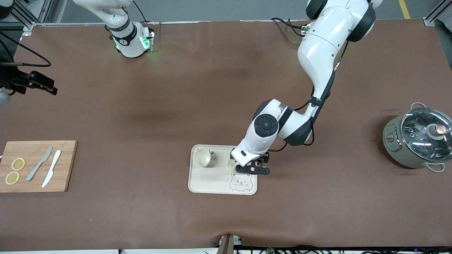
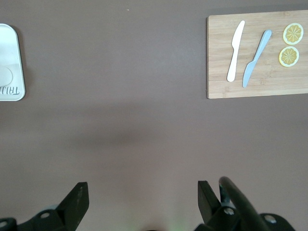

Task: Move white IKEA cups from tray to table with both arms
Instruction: 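Lower the open left gripper around the white cup nearest it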

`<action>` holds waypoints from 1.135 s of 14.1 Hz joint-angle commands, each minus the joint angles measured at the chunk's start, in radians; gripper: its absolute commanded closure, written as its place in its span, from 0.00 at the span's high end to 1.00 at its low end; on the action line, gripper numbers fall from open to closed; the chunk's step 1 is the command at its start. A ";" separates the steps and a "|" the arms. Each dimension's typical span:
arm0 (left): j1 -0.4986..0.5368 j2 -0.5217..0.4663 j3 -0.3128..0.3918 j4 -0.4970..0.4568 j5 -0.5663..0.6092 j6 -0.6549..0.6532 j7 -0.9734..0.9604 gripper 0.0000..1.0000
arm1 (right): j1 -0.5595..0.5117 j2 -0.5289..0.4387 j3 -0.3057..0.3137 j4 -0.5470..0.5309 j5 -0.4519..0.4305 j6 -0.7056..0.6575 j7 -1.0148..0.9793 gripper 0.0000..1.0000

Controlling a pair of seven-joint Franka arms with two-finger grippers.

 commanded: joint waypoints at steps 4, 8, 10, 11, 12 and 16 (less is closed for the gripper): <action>-0.018 0.065 0.022 0.089 0.008 0.006 -0.013 1.00 | -0.012 -0.005 0.008 -0.001 -0.011 -0.004 -0.014 1.00; -0.022 0.096 0.036 0.102 0.008 0.041 -0.013 1.00 | -0.013 -0.002 0.008 0.000 -0.011 -0.003 -0.014 1.00; -0.027 0.101 0.051 0.103 0.008 0.061 -0.013 1.00 | -0.018 0.010 0.008 0.014 -0.009 -0.003 -0.014 1.00; -0.041 0.104 0.062 0.102 0.008 0.063 -0.013 1.00 | -0.019 0.019 0.008 0.022 -0.005 -0.004 -0.015 1.00; -0.047 0.105 0.065 0.103 0.008 0.063 -0.015 1.00 | -0.020 0.021 0.008 0.025 -0.001 -0.006 -0.014 1.00; -0.050 0.105 0.065 0.103 0.008 0.063 -0.033 1.00 | -0.009 0.021 0.008 0.025 -0.012 -0.007 -0.011 1.00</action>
